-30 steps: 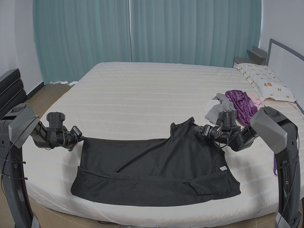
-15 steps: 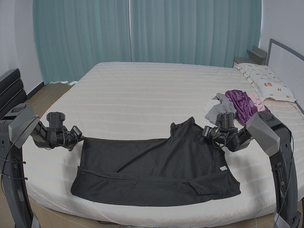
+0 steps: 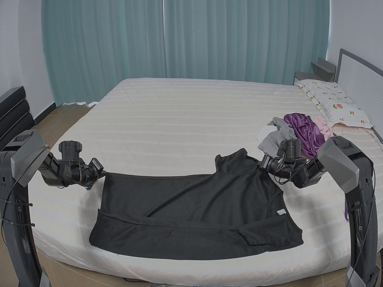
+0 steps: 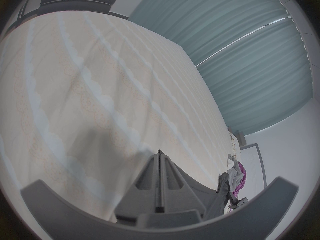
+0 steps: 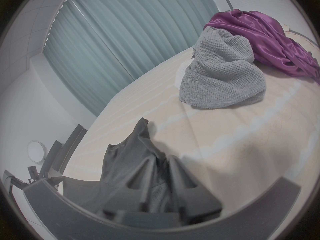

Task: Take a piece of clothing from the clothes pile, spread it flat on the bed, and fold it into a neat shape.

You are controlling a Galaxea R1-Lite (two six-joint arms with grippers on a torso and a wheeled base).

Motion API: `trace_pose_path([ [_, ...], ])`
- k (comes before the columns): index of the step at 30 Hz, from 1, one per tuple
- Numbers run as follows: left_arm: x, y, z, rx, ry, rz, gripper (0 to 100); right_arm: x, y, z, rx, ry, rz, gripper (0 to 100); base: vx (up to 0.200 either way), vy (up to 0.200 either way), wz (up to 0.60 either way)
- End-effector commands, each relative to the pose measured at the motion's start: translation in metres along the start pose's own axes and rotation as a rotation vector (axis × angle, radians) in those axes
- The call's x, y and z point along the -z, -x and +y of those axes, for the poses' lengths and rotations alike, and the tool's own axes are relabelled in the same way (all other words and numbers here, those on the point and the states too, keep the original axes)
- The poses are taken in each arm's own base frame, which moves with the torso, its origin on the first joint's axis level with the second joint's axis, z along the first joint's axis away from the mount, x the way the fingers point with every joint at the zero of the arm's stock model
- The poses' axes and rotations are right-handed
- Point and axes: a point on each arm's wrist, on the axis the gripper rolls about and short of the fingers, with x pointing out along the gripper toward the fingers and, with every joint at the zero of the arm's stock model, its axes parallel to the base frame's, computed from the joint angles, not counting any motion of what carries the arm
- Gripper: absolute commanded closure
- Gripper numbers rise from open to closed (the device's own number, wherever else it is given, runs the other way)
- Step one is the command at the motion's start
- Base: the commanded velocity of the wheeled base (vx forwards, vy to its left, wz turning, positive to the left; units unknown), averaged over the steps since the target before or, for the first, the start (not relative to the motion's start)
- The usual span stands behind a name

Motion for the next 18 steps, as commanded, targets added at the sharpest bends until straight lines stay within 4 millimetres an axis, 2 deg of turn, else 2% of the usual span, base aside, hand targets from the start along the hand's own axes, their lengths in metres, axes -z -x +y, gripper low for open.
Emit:
trace_pose_path([
  [1,0.000,0.000,0.000,0.000,0.000,-0.001,100,-0.004,0.003,0.004,-0.032,-0.021,0.005,0,0.000,0.000,0.00],
  [12,-0.001,0.000,0.000,0.001,-0.002,-0.002,100,-0.006,0.000,0.005,-0.113,-0.049,0.041,0,0.000,0.000,0.00],
  [13,-0.001,0.000,0.000,0.001,-0.002,-0.002,100,-0.005,-0.003,0.004,-0.114,-0.048,0.040,100,0.000,0.000,0.00],
  [18,-0.001,0.000,0.000,0.001,-0.002,-0.002,100,-0.003,-0.008,0.000,-0.107,-0.050,0.034,100,0.000,0.000,0.00],
])
